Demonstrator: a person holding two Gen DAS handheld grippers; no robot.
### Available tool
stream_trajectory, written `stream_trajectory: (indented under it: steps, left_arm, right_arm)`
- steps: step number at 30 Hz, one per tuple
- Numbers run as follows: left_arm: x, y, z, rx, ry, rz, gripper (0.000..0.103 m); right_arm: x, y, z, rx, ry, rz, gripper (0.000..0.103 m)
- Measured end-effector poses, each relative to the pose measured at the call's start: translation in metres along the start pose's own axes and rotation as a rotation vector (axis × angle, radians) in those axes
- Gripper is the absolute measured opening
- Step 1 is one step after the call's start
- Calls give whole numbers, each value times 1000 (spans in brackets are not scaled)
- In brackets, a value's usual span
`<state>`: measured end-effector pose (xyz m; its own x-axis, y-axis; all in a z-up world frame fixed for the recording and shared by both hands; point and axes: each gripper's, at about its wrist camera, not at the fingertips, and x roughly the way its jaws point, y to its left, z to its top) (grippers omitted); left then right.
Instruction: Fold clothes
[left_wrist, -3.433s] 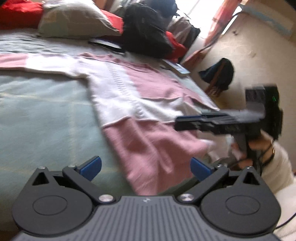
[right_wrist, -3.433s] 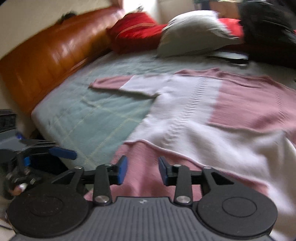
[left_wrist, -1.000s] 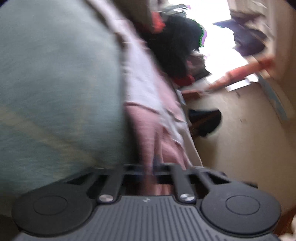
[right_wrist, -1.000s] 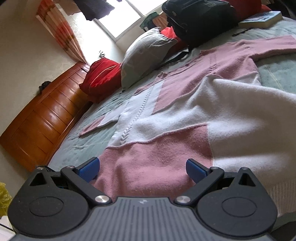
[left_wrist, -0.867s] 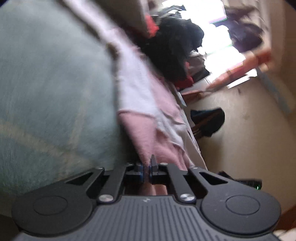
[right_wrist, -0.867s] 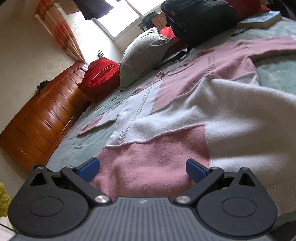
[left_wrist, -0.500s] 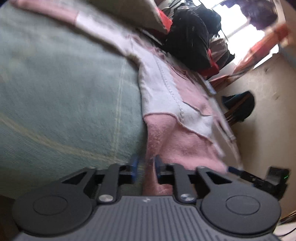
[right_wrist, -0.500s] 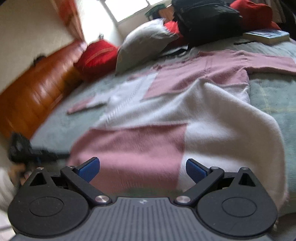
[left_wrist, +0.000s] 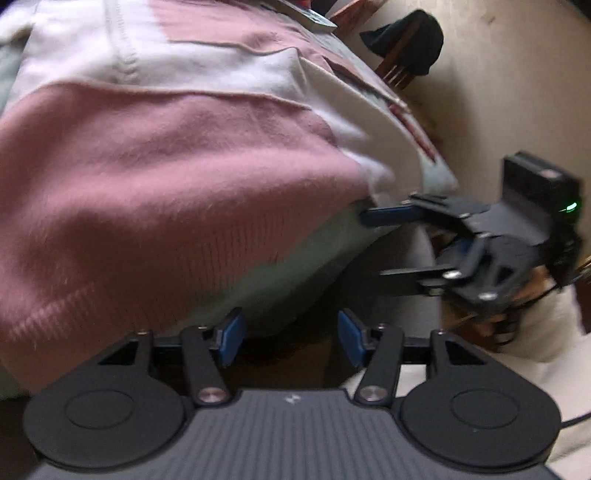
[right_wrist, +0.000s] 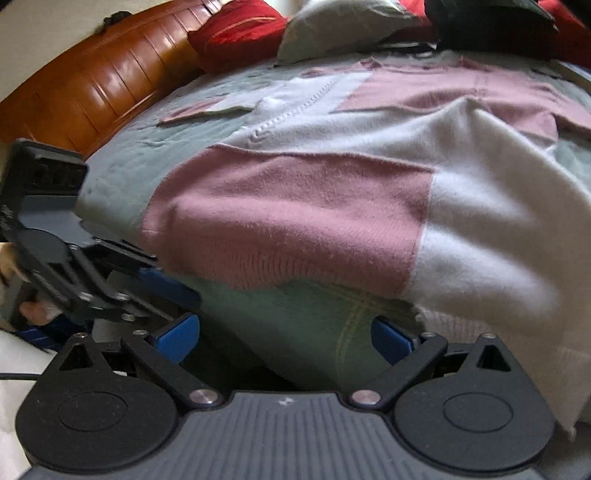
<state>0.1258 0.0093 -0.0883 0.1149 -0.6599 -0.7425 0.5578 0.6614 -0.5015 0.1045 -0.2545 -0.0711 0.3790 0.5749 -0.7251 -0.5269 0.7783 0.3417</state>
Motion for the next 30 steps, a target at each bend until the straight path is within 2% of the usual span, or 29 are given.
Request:
stream_trajectory:
  steps: [3, 5, 6, 7, 8, 10, 11, 15, 17, 19, 24, 28, 30]
  left_arm:
    - [-9, -24, 3, 163, -14, 108, 56]
    - [-17, -42, 5, 322, -37, 239, 58]
    - [-23, -50, 5, 400, -49, 304, 63]
    - [-28, -57, 4, 477, -61, 367, 68]
    - [-28, -61, 5, 529, -70, 405, 76]
    - [-28, -69, 5, 631, -87, 480, 79]
    - [-23, -69, 4, 651, -74, 486, 79]
    - [0, -66, 5, 645, -43, 464, 79]
    - [13, -67, 9, 647, -48, 499, 78]
    - [5, -63, 14, 624, -77, 534, 78]
    - [-20, -45, 39, 506, -177, 473, 78]
    - [-17, -19, 58, 423, -197, 491, 79]
    - [-16, -9, 64, 382, -207, 499, 76]
  right_arm:
    - [-17, -7, -1, 2, -40, -22, 101]
    - [-27, -8, 1, -13, -77, -55, 101]
    - [-31, -7, 3, -34, -93, -81, 101]
    - [-34, -4, 6, -70, -105, -117, 101]
    - [-36, -1, 8, -108, -115, -156, 102]
    - [-30, 10, 11, -224, -118, -270, 102]
    - [-26, 15, 12, -282, -117, -326, 102]
    - [8, 29, 11, -488, -53, -462, 102]
    - [22, 31, 11, -569, -22, -511, 102]
    - [25, 33, 15, -622, -20, -552, 102]
    - [11, 22, 39, -566, -62, -478, 102]
    - [10, -5, 61, -422, -74, -364, 102]
    - [11, -20, 71, -316, -64, -278, 102]
